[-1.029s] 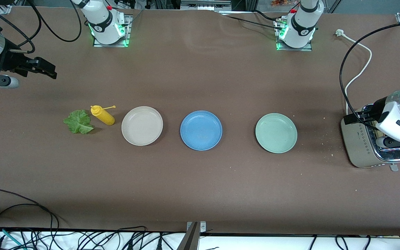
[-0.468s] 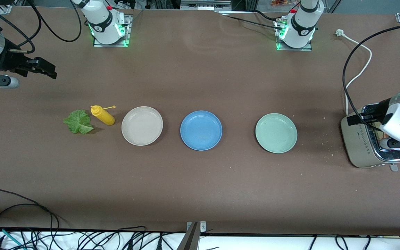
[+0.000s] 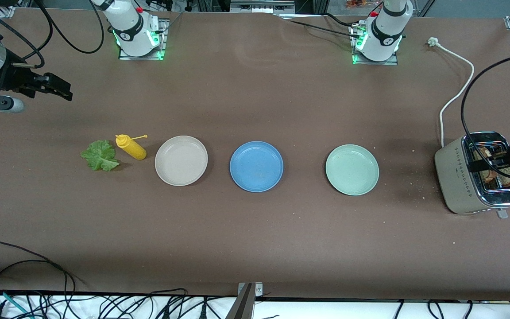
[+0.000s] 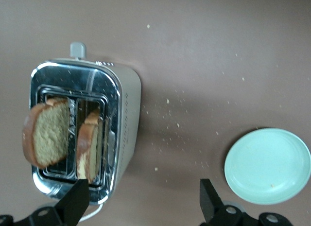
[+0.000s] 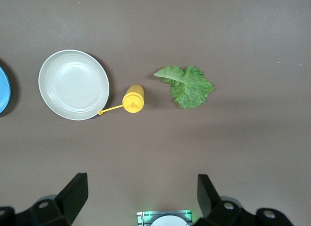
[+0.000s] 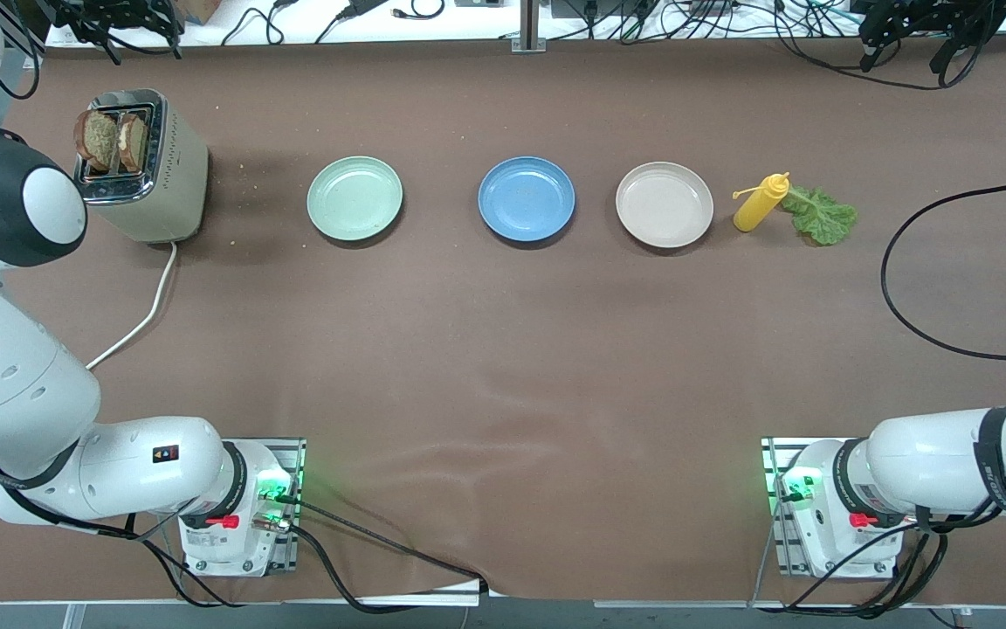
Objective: Make sandwich in blue plate with both arms
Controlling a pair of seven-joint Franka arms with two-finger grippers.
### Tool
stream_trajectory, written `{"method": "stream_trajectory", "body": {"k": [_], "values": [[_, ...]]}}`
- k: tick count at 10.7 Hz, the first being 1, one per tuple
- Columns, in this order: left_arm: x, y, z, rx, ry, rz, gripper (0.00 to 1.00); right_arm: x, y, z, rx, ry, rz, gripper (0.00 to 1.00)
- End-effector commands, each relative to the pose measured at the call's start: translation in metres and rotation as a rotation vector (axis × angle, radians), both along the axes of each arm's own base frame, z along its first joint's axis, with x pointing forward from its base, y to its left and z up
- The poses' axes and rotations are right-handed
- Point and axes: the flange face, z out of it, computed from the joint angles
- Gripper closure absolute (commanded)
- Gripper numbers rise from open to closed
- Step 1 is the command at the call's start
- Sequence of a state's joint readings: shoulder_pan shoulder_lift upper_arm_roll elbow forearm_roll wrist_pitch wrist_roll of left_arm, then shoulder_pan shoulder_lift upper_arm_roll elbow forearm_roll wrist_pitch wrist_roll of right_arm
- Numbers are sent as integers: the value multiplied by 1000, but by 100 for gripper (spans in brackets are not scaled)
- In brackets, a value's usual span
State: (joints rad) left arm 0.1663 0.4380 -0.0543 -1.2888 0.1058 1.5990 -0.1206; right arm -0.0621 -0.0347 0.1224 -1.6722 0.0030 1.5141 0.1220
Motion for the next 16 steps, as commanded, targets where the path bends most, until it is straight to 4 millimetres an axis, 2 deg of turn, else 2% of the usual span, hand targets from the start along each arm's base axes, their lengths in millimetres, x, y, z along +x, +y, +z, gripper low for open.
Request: {"method": "stream_trajectory", "body": {"k": [1, 2, 6, 12, 16], "values": [[11, 29, -12, 19, -45, -35, 0, -1, 0, 4, 21, 2, -6, 0], [13, 34, -27, 12, -22, -55, 0, -1, 0, 4, 21, 2, -7, 0], [9, 76, -55, 43, 34, -52, 0, -1, 0, 4, 23, 2, -6, 0], [6, 76, -96, 37, 109, -58, 2, -1, 0, 3, 23, 4, -6, 0], [-4, 88, -124, 46, 194, -45, 4, -1, -1, 3, 23, 4, -4, 0]]}}
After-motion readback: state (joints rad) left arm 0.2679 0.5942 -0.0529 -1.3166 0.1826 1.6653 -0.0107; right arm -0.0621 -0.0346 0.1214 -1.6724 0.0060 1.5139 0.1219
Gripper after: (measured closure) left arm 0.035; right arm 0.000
